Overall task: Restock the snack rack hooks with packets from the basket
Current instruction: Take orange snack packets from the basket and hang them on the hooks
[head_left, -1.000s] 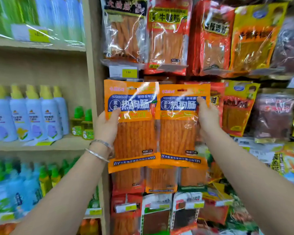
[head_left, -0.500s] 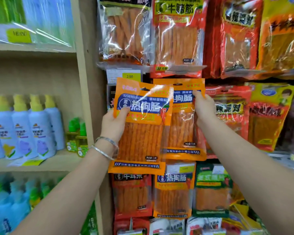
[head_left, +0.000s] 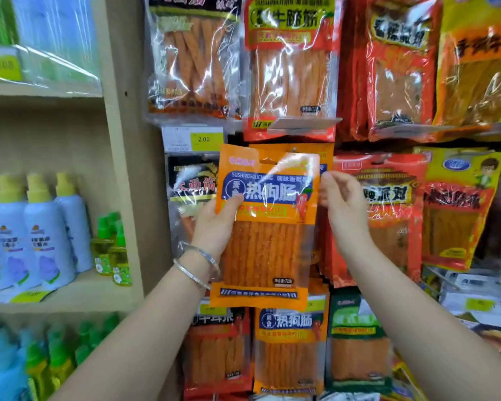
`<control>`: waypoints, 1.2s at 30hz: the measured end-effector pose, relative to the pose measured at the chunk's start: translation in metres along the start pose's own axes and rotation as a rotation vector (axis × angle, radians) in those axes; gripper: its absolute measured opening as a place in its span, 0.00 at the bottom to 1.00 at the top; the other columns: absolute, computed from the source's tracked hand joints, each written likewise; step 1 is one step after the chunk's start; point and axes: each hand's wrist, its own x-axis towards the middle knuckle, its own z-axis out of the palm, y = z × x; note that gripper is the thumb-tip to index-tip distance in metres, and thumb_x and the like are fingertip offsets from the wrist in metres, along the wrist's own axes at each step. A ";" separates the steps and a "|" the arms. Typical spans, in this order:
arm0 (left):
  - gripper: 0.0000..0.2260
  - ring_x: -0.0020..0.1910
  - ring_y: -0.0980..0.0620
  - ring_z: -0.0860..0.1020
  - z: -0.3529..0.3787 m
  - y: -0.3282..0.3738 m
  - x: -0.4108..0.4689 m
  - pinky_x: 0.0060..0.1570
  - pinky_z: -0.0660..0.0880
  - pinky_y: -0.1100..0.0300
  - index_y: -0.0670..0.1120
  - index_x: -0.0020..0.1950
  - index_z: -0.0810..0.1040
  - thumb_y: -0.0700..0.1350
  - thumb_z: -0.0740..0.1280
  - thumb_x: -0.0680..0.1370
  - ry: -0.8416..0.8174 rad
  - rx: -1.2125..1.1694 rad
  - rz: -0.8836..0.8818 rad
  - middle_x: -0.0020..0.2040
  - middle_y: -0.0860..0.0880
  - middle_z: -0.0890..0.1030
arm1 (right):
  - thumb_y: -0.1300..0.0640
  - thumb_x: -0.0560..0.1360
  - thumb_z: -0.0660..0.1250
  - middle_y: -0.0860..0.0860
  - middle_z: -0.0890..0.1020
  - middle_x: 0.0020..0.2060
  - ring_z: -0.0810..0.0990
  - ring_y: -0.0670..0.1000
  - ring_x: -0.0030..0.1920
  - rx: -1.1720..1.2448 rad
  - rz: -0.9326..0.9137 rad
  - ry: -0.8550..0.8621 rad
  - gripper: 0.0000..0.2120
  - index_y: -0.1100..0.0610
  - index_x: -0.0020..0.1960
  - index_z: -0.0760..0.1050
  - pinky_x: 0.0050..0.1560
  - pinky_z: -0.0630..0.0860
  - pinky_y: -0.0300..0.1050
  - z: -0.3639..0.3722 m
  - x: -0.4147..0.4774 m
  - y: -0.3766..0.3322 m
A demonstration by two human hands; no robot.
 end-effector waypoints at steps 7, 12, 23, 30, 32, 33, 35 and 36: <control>0.17 0.56 0.53 0.79 0.029 0.017 0.003 0.59 0.75 0.48 0.53 0.61 0.71 0.41 0.68 0.74 -0.082 0.035 0.231 0.56 0.52 0.80 | 0.47 0.78 0.62 0.59 0.82 0.41 0.81 0.57 0.44 0.028 0.035 -0.050 0.16 0.59 0.42 0.75 0.44 0.77 0.52 -0.005 0.008 -0.020; 0.32 0.68 0.55 0.69 0.034 0.039 0.012 0.66 0.69 0.52 0.55 0.76 0.56 0.37 0.63 0.76 -0.176 0.137 0.488 0.71 0.52 0.70 | 0.47 0.77 0.62 0.60 0.79 0.39 0.77 0.58 0.41 -0.020 -0.007 0.007 0.18 0.63 0.41 0.72 0.45 0.73 0.55 -0.012 0.026 -0.023; 0.32 0.73 0.62 0.48 0.036 0.045 0.021 0.66 0.51 0.64 0.61 0.75 0.55 0.39 0.62 0.76 -0.100 0.389 0.598 0.78 0.51 0.48 | 0.49 0.77 0.62 0.65 0.80 0.40 0.78 0.62 0.39 -0.165 -0.006 -0.028 0.21 0.68 0.40 0.72 0.41 0.74 0.54 0.001 0.054 -0.018; 0.32 0.73 0.61 0.43 0.036 -0.001 0.017 0.70 0.47 0.64 0.56 0.77 0.48 0.45 0.61 0.78 -0.215 0.616 0.559 0.77 0.55 0.41 | 0.52 0.75 0.68 0.48 0.77 0.49 0.78 0.50 0.48 -0.295 -0.120 0.030 0.12 0.53 0.56 0.70 0.49 0.76 0.47 -0.006 0.029 0.000; 0.32 0.75 0.58 0.40 0.035 -0.025 0.009 0.72 0.46 0.57 0.54 0.77 0.47 0.46 0.61 0.78 -0.305 0.699 0.525 0.75 0.59 0.37 | 0.57 0.74 0.69 0.49 0.73 0.57 0.75 0.51 0.56 -0.476 -0.300 0.024 0.22 0.56 0.66 0.67 0.57 0.73 0.44 -0.011 0.015 0.009; 0.32 0.74 0.58 0.40 0.033 -0.036 0.005 0.72 0.47 0.57 0.54 0.77 0.47 0.46 0.61 0.78 -0.337 0.729 0.526 0.74 0.60 0.36 | 0.59 0.74 0.69 0.53 0.72 0.61 0.73 0.54 0.60 -0.612 -0.416 0.004 0.25 0.58 0.68 0.66 0.62 0.70 0.46 -0.013 0.009 0.015; 0.33 0.73 0.61 0.38 0.031 -0.055 0.001 0.70 0.47 0.60 0.53 0.77 0.46 0.47 0.61 0.78 -0.375 0.799 0.543 0.72 0.61 0.31 | 0.61 0.72 0.71 0.60 0.72 0.65 0.71 0.60 0.66 -0.870 -0.598 -0.076 0.26 0.62 0.68 0.69 0.66 0.67 0.53 -0.016 -0.001 0.031; 0.34 0.72 0.61 0.36 0.030 -0.062 0.001 0.69 0.48 0.61 0.52 0.77 0.45 0.48 0.61 0.78 -0.383 0.843 0.550 0.71 0.60 0.29 | 0.61 0.71 0.72 0.61 0.72 0.66 0.70 0.62 0.67 -0.961 -0.647 -0.135 0.26 0.62 0.67 0.70 0.66 0.67 0.56 -0.017 -0.004 0.037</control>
